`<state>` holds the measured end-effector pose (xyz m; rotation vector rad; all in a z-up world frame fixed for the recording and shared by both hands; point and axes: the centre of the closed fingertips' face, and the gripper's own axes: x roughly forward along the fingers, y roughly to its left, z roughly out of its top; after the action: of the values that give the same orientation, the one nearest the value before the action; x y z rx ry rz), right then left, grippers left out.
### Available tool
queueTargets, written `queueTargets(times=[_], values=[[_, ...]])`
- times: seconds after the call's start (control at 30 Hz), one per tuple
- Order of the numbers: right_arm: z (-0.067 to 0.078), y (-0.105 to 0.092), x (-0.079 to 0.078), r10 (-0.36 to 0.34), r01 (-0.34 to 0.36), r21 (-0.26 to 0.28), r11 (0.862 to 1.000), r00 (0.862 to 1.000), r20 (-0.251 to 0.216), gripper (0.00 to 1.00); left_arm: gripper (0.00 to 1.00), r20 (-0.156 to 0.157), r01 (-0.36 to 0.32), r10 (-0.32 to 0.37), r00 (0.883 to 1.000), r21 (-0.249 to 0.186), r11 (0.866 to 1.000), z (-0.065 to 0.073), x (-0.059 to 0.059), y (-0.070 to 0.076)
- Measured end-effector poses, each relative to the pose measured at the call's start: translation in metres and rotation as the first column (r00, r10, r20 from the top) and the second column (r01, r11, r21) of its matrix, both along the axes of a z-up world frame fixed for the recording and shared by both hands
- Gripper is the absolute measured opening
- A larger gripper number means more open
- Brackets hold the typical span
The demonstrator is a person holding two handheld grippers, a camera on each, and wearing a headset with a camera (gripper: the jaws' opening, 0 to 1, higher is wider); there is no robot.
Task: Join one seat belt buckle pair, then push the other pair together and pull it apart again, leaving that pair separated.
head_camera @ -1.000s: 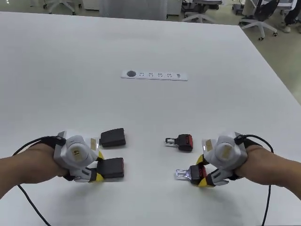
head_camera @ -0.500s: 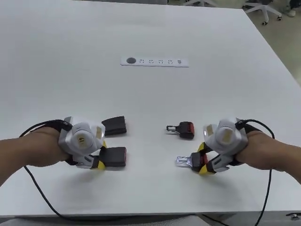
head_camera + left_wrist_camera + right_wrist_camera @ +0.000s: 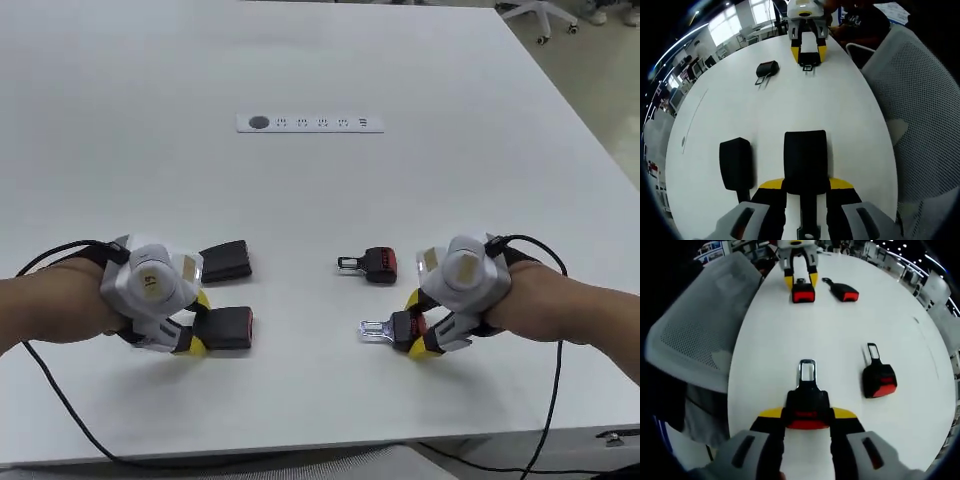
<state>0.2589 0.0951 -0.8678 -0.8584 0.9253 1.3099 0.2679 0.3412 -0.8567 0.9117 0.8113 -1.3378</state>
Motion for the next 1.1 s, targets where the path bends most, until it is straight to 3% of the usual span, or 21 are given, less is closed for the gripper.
queueTargets(times=[0.3,0.63,0.8,1.1], values=[[0.001,0.0,0.0,-0.003,0.003,0.008,1.0,1.0,-0.005,0.35,0.32,-0.027,0.012,-0.013,1.0,-0.007,1.0,0.0,0.003,0.001],[0.002,0.003,0.001,0.005,-0.005,0.002,1.0,1.0,-0.005,0.35,0.32,-0.058,0.045,-0.044,0.997,0.02,0.999,-0.003,0.003,0.001],[0.003,0.012,0.002,-0.01,0.01,0.019,1.0,1.0,0.003,0.35,0.32,-0.055,0.046,-0.044,0.998,0.039,0.998,-0.005,0.002,0.001],[0.004,0.045,0.001,0.009,-0.011,0.054,0.998,0.999,0.033,0.35,0.32,-0.041,0.012,-0.011,0.999,0.025,1.0,-0.005,0.002,0.001]])
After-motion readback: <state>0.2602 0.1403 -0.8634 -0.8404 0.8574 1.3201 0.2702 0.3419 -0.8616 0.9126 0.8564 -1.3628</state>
